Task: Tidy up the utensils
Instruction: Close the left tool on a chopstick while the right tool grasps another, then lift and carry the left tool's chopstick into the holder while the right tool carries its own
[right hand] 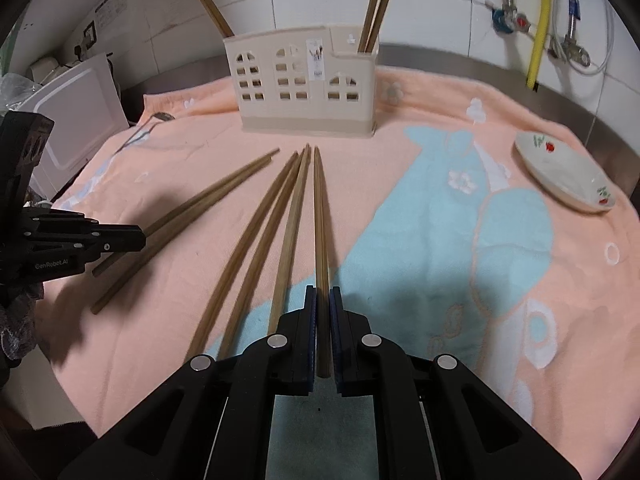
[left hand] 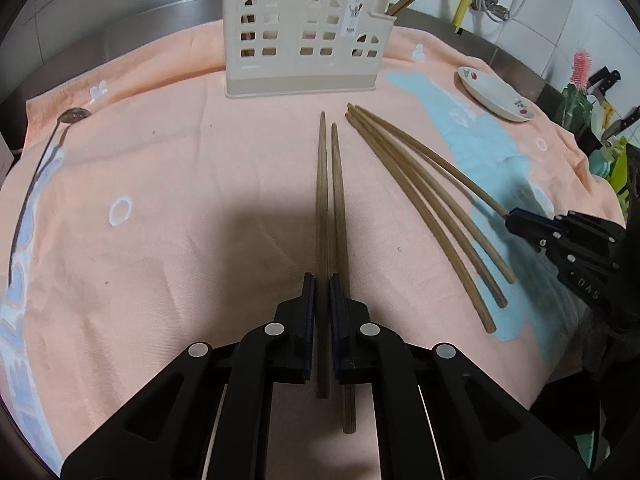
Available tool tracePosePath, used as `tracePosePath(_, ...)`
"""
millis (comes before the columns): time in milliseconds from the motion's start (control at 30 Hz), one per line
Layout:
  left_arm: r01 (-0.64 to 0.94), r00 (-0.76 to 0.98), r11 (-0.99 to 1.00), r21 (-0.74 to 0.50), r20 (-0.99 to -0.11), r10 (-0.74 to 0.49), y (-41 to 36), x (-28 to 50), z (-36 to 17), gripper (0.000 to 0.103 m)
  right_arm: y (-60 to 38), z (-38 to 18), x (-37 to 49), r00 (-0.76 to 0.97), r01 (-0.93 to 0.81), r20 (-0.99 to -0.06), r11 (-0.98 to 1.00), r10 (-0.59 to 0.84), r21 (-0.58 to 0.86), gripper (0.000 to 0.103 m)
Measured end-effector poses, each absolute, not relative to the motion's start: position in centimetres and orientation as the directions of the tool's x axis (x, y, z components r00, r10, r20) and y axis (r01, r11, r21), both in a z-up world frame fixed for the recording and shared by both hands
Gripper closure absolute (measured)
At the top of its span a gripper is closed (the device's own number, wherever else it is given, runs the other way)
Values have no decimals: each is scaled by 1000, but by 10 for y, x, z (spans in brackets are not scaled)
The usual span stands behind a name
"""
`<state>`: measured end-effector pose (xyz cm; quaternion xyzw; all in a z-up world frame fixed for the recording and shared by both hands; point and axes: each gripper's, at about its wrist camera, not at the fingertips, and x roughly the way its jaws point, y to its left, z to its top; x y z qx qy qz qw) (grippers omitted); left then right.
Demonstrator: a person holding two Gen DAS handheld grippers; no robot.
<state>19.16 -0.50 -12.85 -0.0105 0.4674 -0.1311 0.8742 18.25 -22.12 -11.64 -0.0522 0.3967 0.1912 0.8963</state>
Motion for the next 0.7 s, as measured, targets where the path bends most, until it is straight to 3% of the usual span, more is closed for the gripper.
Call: tracePosePath(700, 251, 692, 962, -112, -674, -259, 1, 200, -31, 97, -207, 3, 209, 734, -424, -586, 906, 343, -1, 97)
